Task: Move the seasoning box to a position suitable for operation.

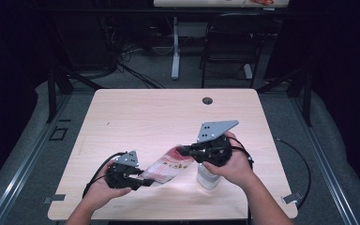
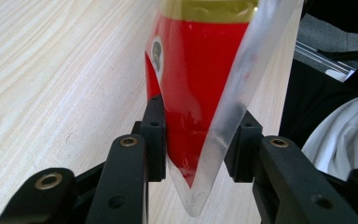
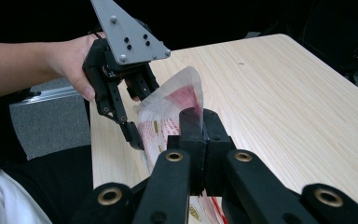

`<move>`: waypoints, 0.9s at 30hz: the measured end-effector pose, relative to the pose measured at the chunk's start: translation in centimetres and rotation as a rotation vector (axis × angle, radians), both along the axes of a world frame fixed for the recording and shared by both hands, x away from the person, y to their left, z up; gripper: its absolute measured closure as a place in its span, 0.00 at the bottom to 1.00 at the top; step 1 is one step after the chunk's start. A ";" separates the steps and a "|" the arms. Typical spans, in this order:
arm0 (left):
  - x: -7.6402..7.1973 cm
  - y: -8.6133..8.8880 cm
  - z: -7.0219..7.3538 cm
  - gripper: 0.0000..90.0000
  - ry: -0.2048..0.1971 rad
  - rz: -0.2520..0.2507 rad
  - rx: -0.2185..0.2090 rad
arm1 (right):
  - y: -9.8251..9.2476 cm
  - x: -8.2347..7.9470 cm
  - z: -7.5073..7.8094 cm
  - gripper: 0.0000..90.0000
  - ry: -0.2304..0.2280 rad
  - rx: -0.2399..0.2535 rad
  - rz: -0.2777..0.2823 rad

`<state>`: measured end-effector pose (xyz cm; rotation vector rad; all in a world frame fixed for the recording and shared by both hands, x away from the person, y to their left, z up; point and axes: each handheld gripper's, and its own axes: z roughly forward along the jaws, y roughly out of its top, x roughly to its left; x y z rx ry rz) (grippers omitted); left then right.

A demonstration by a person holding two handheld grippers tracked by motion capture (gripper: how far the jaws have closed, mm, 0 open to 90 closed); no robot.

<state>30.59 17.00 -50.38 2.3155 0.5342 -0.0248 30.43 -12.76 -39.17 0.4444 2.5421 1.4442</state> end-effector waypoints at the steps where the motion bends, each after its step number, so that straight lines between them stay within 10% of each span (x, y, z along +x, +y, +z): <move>1: 0.0 0.0 0.0 0.73 0.000 -0.001 0.002 | -0.1 0.0 0.0 1.00 -0.002 0.004 0.000; 27: -0.4 -0.3 1.4 0.73 0.013 0.009 0.066 | -1.5 -0.6 -1.3 1.00 -0.008 0.074 -0.035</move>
